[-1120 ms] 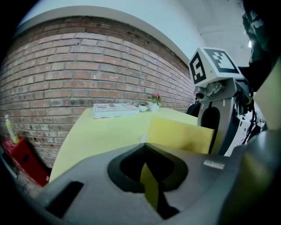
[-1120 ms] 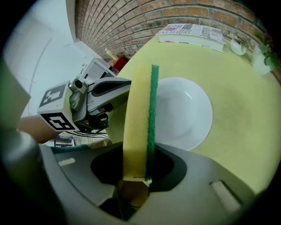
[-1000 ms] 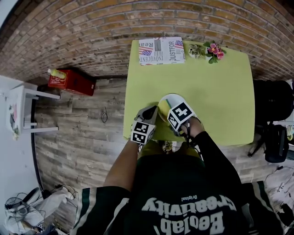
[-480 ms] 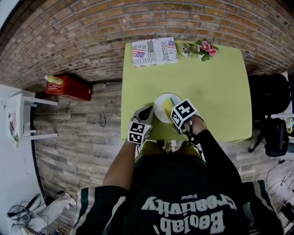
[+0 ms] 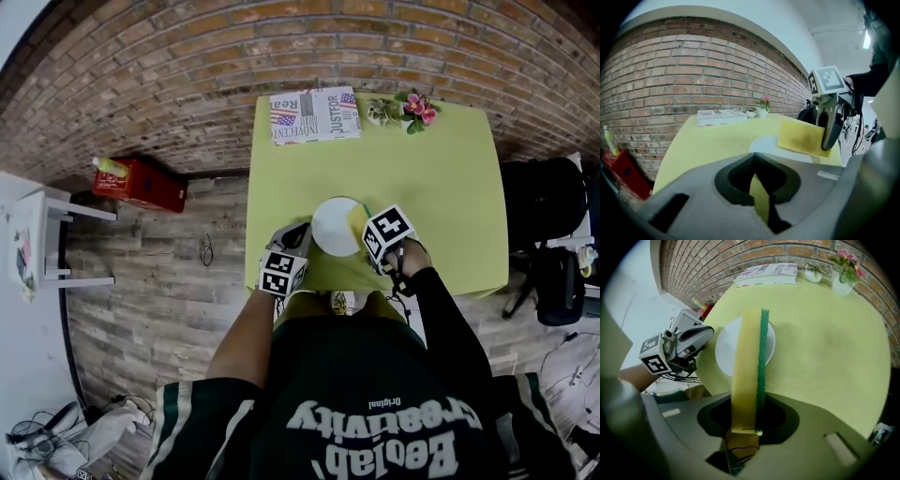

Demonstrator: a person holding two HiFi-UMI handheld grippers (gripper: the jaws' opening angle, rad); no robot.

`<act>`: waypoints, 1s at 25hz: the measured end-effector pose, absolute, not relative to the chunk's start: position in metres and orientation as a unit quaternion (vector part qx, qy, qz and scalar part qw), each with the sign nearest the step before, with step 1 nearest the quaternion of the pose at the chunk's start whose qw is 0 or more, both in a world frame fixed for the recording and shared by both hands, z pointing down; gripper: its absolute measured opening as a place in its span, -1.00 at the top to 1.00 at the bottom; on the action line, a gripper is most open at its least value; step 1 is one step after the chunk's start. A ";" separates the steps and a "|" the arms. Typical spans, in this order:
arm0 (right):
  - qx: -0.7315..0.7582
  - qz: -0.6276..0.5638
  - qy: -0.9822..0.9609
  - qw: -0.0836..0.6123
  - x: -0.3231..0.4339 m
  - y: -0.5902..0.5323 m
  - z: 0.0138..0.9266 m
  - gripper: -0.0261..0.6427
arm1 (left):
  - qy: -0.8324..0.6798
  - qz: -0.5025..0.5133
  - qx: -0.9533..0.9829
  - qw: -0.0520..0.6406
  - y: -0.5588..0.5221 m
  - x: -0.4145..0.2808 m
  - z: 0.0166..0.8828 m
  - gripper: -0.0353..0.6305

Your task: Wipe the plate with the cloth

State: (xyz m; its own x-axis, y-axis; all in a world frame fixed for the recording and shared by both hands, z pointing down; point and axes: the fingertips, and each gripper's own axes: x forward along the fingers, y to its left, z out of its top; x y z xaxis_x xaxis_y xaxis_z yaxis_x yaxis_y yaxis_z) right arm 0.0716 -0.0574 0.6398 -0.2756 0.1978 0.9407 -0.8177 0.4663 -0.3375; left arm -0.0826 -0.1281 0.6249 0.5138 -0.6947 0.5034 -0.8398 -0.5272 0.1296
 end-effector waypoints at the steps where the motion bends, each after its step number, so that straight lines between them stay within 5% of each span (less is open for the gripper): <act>1: 0.239 0.460 -0.652 0.553 0.074 -0.057 0.639 0.52 | -0.450 0.198 0.851 0.183 -0.128 -0.083 0.624 0.87; 25: 0.253 0.470 -0.672 0.514 0.083 -0.061 0.625 0.52 | -0.449 0.208 0.851 0.178 -0.128 -0.081 0.626 0.87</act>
